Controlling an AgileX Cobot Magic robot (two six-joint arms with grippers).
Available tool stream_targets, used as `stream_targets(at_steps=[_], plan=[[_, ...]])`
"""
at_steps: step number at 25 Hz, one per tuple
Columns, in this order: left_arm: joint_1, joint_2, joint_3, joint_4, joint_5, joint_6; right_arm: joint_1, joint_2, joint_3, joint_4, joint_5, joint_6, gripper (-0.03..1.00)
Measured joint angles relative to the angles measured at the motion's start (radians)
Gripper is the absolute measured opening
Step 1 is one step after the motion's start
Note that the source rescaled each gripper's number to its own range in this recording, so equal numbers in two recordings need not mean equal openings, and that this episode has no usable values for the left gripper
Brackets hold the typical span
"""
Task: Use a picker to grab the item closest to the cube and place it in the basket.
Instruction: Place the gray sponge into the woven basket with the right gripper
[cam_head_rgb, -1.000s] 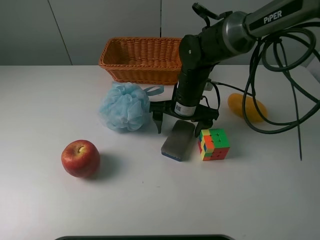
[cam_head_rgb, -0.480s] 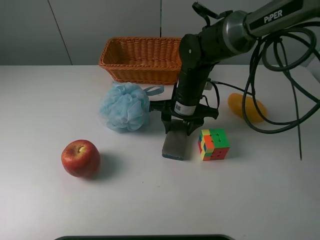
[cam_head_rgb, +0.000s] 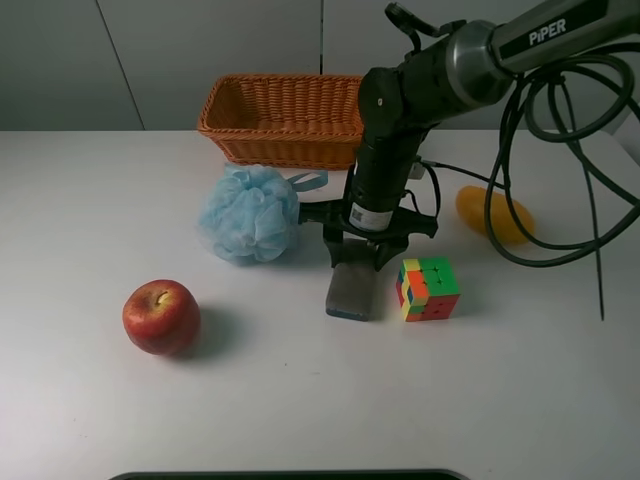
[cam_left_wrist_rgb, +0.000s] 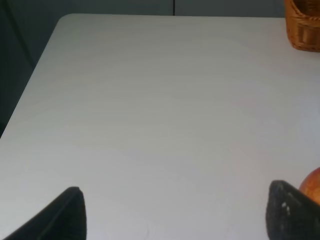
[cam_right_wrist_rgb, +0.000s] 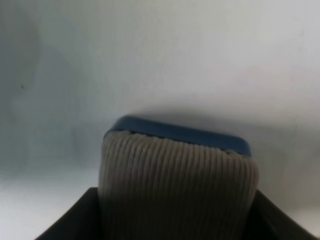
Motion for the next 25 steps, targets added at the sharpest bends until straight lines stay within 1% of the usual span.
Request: stream_targets(at_steps=[3,5,6,9,13,15,17,19,21,23,25], plan=[[0.0,0.0,0.0,0.0,0.0,0.0,0.0,-0.048,-0.012,-0.025,0.017,-0.002,0.07],[0.0,0.0,0.0,0.0,0.0,0.0,0.0,-0.107,-0.049,-0.073,0.057,-0.002,0.06],[0.0,0.0,0.0,0.0,0.0,0.0,0.0,-0.133,-0.077,-0.096,0.083,0.003,0.0],[0.0,0.0,0.0,0.0,0.0,0.0,0.0,-0.222,-0.171,-0.186,0.151,0.004,0.0],[0.0,0.0,0.0,0.0,0.0,0.0,0.0,-0.285,-0.316,-0.306,0.159,-0.019,0.0],[0.0,0.0,0.0,0.0,0.0,0.0,0.0,-0.287,-0.392,-0.352,0.135,-0.048,0.0],[0.0,0.0,0.0,0.0,0.0,0.0,0.0,-0.287,-0.432,-0.377,0.056,-0.08,0.0],[0.0,0.0,0.0,0.0,0.0,0.0,0.0,-0.287,-0.446,-0.405,-0.059,-0.095,0.0],[0.0,0.0,0.0,0.0,0.0,0.0,0.0,-0.283,-0.448,-0.432,-0.201,-0.099,0.0],[0.0,0.0,0.0,0.0,0.0,0.0,0.0,-0.258,-0.453,-0.465,-0.324,-0.101,0.0],[0.0,0.0,0.0,0.0,0.0,0.0,0.0,-0.217,-0.459,-0.5,-0.424,-0.101,0.0]])
